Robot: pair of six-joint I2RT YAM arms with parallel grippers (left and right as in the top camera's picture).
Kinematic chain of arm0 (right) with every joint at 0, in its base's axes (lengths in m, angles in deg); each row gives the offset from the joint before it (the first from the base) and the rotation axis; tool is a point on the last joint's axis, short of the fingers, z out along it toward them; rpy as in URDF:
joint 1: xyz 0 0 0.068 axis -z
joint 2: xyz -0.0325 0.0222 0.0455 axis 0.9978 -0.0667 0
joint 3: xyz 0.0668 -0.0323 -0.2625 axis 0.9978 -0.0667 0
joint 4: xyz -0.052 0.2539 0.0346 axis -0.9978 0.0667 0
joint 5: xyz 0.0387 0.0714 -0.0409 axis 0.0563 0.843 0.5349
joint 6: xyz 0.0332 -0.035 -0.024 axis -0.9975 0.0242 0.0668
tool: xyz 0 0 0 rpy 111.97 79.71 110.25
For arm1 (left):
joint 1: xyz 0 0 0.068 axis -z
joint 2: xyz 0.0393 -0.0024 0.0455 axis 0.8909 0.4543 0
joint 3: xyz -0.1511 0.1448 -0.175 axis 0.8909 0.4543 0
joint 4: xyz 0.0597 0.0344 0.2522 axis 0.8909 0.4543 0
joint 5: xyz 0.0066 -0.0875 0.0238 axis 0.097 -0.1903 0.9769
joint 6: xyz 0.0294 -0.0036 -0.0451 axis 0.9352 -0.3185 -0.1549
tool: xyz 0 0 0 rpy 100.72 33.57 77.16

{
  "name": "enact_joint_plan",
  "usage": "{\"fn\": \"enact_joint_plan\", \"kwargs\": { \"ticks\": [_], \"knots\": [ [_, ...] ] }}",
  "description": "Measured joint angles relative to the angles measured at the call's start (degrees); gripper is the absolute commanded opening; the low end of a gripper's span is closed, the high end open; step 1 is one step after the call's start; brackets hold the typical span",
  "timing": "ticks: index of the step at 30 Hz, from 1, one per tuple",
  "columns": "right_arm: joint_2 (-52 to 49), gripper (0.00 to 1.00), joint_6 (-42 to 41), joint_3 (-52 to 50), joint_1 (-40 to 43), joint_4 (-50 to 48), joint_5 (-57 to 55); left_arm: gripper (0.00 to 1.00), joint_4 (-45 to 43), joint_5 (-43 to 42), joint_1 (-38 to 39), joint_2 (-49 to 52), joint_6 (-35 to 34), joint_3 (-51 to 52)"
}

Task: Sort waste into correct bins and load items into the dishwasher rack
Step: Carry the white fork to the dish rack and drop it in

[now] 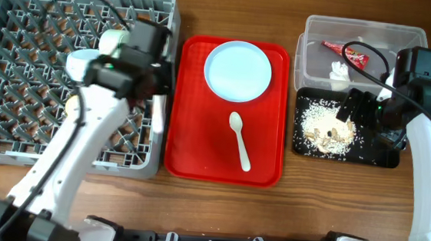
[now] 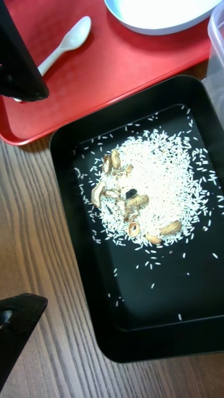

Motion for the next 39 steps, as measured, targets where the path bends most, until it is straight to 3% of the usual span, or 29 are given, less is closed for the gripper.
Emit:
{"fn": "enact_joint_plan", "kwargs": {
  "ticks": [3,15,18,21,22,24,34,39],
  "knots": [
    [0.0,1.0,0.0,0.0,0.0,0.0,0.0,0.04,-1.4,0.0,-2.9,-0.6,2.6,0.0],
    [0.0,1.0,0.0,0.0,0.0,0.0,0.0,0.04,-3.7,0.0,-6.6,5.4,5.3,0.0],
    [0.0,1.0,0.0,0.0,0.0,0.0,0.0,0.24,-4.2,0.0,-6.6,7.7,5.3,0.0],
    [0.0,1.0,0.0,0.0,0.0,0.3,0.0,0.36,-4.5,0.0,-6.6,8.7,5.6,0.0],
    [0.0,1.0,0.0,0.0,0.0,0.4,0.0,0.51,-4.5,0.0,-6.6,9.0,5.9,0.0],
    [0.0,1.0,0.0,0.0,0.0,0.4,0.0,0.7,-4.5,0.0,-6.5,9.4,6.1,0.0],
    [0.0,1.0,0.0,0.0,0.0,0.4,0.0,0.71,-4.5,-0.4,-6.5,9.3,6.1,0.0],
    [0.0,1.0,0.0,0.0,0.0,0.4,0.0,0.72,-4.5,-6.3,-5.6,8.5,5.3,0.0]
  ]
}}
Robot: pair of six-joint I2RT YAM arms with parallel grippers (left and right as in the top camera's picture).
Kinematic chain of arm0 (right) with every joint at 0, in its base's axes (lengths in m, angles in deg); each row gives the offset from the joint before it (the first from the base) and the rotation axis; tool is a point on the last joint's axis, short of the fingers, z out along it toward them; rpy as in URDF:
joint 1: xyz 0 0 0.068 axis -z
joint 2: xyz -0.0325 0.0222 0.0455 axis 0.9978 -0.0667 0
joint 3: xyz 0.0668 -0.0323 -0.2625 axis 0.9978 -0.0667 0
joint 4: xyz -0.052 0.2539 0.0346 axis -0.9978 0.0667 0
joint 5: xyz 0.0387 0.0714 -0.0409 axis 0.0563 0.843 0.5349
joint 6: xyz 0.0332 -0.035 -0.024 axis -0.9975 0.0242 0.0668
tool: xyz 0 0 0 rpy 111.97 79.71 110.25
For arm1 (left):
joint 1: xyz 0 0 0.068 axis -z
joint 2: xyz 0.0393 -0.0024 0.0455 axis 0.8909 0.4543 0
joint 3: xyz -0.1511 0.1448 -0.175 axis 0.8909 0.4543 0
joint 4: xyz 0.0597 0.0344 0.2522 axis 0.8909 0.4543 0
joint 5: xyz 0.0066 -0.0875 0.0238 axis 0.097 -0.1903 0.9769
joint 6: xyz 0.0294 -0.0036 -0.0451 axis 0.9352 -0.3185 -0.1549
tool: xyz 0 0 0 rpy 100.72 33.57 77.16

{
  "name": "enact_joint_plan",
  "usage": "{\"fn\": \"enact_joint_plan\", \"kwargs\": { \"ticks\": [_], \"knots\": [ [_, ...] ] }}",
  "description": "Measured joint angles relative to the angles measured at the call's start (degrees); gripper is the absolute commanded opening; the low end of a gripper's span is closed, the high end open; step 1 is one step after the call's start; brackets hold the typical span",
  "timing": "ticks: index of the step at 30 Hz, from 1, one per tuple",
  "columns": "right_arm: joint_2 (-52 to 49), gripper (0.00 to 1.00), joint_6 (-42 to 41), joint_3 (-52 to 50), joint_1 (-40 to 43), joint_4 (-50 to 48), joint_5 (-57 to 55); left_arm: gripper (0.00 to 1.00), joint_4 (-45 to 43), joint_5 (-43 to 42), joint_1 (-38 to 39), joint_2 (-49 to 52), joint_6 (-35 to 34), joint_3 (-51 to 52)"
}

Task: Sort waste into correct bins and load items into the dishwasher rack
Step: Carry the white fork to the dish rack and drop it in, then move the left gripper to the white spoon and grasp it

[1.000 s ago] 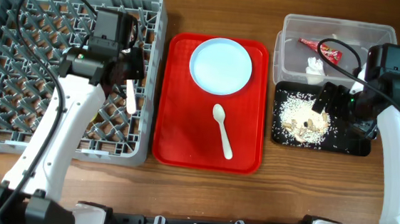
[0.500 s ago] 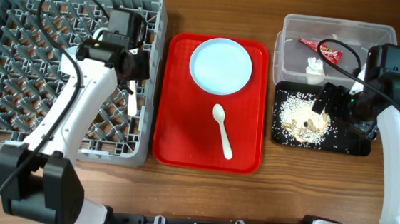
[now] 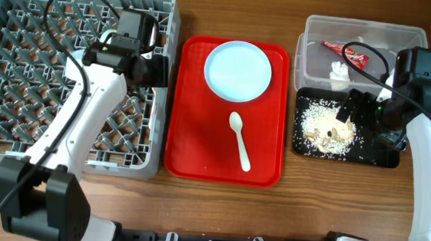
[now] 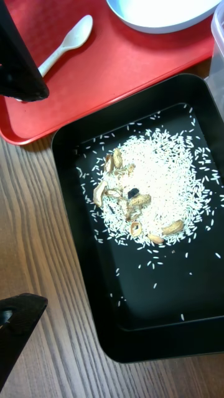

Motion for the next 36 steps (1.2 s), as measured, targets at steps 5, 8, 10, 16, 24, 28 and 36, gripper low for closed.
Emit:
{"fn": "enact_joint_plan", "kwargs": {
  "ticks": [5,8,10,16,24,28,36],
  "knots": [
    [0.0,1.0,0.0,0.0,0.0,0.0,0.0,0.82,-0.4,-9.4,4.4,-1.5,-5.6,0.0],
    [0.0,1.0,0.0,0.0,0.0,0.0,0.0,0.8,-0.5,-12.0,8.0,-1.5,-11.6,0.0],
    [0.0,1.0,0.0,0.0,0.0,0.0,0.0,0.8,-0.7,-12.5,11.0,-1.5,-16.2,0.0],
    [0.0,1.0,0.0,0.0,0.0,0.0,0.0,0.78,-1.1,-9.5,18.9,0.5,-30.0,0.0],
    [0.0,1.0,0.0,0.0,0.0,0.0,0.0,0.73,-6.6,0.0,32.0,9.6,-40.3,0.0],
    [0.0,1.0,0.0,0.0,0.0,0.0,0.0,0.71,-7.4,2.0,34.8,13.7,-41.6,0.0],
    [0.0,1.0,0.0,0.0,0.0,0.0,0.0,0.61,-7.4,5.0,35.9,19.9,-42.4,0.0]
  ]
}}
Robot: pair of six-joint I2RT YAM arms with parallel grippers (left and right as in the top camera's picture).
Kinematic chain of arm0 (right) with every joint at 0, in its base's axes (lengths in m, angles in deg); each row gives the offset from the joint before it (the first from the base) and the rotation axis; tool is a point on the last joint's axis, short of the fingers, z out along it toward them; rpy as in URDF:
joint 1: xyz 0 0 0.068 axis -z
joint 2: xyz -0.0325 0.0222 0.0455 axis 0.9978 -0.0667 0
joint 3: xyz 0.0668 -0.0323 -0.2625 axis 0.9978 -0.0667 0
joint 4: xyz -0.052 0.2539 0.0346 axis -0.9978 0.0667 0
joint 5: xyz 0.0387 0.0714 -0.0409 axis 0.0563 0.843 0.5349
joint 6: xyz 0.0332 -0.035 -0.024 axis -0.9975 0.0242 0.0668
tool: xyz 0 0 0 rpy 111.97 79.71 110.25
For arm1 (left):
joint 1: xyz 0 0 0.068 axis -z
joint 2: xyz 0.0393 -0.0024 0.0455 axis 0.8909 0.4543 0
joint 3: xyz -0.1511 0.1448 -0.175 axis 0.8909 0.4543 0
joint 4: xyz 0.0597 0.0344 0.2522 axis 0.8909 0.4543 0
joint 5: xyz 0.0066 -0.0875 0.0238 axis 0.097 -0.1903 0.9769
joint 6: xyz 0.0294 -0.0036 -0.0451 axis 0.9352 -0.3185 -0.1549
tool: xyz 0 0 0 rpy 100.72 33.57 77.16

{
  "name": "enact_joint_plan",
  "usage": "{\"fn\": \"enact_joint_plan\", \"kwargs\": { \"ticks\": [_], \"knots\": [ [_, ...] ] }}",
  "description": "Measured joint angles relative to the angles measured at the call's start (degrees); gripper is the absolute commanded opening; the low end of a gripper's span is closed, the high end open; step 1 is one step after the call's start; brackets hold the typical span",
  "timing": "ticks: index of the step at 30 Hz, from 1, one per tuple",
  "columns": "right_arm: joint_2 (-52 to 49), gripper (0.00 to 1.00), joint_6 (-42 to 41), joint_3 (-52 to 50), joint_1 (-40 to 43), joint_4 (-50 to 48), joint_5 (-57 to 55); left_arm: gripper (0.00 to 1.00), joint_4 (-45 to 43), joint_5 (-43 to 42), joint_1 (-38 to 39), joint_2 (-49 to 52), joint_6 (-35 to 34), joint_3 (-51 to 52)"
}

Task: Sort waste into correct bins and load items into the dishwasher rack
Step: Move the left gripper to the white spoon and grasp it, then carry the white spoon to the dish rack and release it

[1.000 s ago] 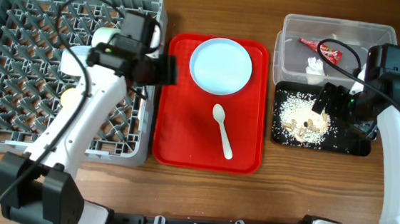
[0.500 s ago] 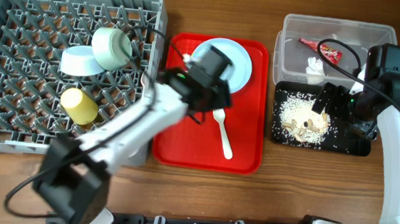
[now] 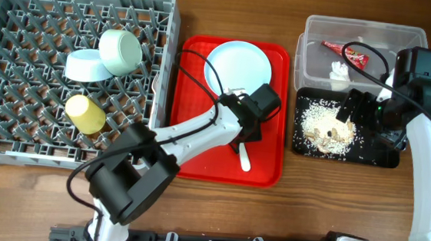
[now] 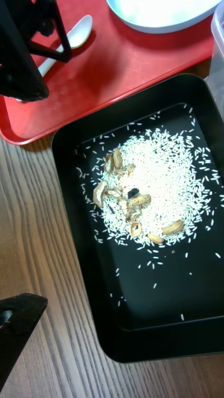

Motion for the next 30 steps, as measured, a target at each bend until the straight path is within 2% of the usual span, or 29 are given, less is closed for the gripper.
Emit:
{"fn": "enact_joint_plan", "kwargs": {
  "ticks": [7,9,12,16,18,23,30],
  "knots": [
    [0.0,1.0,0.0,0.0,0.0,0.0,0.0,0.57,0.6,1.0,0.0,1.4,-0.4,0.0],
    [0.0,1.0,0.0,0.0,0.0,0.0,0.0,0.51,1.0,1.1,0.0,1.5,-0.4,0.0],
    [0.0,1.0,0.0,0.0,0.0,0.0,0.0,0.34,1.6,1.3,0.0,1.5,-0.6,0.0],
    [0.0,1.0,0.0,0.0,0.0,0.0,0.0,0.27,1.9,1.6,0.0,1.5,-0.6,0.0],
    [0.0,1.0,0.0,0.0,0.0,0.0,0.0,0.2,1.8,1.6,0.0,1.6,-0.6,0.0],
    [0.0,1.0,0.0,0.0,0.0,0.0,0.0,0.19,1.8,1.7,0.1,1.6,-0.6,0.0],
    [0.0,1.0,0.0,0.0,0.0,0.0,0.0,0.09,1.8,1.7,0.0,1.6,-0.6,0.0]
  ]
}}
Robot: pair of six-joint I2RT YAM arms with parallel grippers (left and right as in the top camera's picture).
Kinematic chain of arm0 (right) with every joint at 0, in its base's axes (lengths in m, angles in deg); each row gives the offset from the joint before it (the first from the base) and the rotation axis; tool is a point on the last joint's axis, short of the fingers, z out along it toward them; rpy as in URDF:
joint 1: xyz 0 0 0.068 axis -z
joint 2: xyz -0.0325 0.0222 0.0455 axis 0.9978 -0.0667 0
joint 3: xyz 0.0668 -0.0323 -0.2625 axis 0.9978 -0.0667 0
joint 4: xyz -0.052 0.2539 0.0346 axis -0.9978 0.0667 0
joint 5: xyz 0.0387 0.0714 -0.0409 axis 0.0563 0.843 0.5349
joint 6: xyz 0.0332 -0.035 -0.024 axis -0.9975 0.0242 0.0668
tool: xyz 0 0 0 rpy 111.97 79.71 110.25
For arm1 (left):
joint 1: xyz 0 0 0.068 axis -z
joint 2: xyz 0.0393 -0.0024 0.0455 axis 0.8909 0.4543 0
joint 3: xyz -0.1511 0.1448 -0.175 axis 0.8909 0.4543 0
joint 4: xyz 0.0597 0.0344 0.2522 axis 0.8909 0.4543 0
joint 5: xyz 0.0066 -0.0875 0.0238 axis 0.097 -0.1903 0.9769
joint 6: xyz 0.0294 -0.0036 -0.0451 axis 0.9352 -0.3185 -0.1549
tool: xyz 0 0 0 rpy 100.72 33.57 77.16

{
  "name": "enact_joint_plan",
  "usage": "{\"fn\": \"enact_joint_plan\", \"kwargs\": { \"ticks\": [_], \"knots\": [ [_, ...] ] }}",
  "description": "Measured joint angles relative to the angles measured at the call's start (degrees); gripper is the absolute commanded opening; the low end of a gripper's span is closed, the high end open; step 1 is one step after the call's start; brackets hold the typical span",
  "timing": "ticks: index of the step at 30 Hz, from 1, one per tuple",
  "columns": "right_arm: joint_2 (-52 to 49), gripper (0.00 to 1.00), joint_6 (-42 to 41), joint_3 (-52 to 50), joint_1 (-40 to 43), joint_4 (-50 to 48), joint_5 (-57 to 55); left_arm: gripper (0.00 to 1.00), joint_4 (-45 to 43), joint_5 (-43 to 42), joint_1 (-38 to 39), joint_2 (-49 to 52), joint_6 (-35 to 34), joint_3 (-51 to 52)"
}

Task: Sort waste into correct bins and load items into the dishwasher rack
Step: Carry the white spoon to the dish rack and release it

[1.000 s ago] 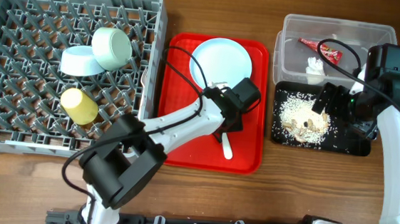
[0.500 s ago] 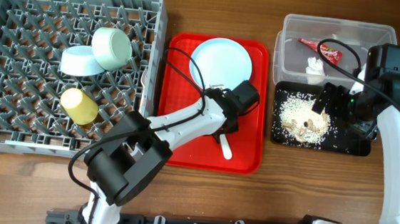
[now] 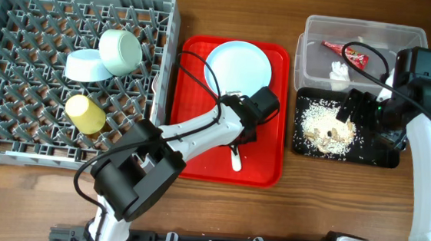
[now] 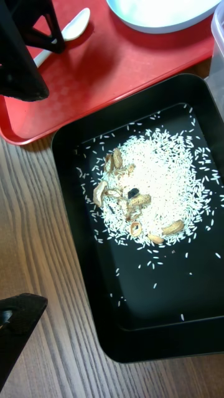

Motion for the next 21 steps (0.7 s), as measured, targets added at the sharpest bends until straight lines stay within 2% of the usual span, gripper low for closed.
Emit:
{"fn": "enact_joint_plan", "kwargs": {
  "ticks": [11,16,21],
  "knots": [
    [0.0,1.0,0.0,0.0,0.0,0.0,0.0,0.04,2.3,0.5,-4.2,-2.8,1.4,0.1],
    [0.0,1.0,0.0,0.0,0.0,0.0,0.0,0.04,2.4,1.5,-8.3,-12.3,9.8,0.2],
    [0.0,1.0,0.0,0.0,0.0,0.0,0.0,0.04,4.5,2.5,-14.8,-22.9,22.4,0.2]
  ]
}}
